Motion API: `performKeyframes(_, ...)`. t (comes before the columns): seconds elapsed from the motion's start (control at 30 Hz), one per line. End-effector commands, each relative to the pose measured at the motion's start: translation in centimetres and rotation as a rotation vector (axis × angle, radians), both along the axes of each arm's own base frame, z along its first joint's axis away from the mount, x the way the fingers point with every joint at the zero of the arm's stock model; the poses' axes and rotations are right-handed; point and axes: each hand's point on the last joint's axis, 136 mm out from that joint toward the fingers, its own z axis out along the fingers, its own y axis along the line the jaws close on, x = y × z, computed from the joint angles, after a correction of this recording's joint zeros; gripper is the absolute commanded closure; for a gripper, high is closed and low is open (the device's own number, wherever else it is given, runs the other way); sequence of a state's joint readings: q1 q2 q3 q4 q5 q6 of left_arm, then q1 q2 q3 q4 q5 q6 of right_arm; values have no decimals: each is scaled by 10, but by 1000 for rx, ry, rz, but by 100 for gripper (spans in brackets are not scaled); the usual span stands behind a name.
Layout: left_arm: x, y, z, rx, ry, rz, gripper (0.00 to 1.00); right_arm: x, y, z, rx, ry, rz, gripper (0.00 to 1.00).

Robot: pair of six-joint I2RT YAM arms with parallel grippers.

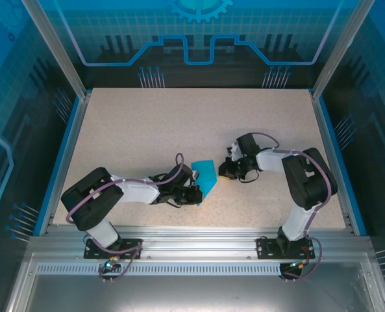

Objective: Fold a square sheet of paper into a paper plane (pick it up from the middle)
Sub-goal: Third fold the triangle at the center of the table.

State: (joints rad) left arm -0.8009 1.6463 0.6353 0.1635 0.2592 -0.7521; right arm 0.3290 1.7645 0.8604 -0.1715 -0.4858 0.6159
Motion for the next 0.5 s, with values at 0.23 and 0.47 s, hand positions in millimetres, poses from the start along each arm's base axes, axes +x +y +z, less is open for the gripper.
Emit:
performKeyframes(0.23, -32, 33, -36, 162, 128, -35, 92, -24, 42, 22, -10, -73, 132, 90)
performKeyframes(0.47, -32, 30, -30, 143, 122, -46, 89, -31, 56, -13, -64, -6, 142, 91)
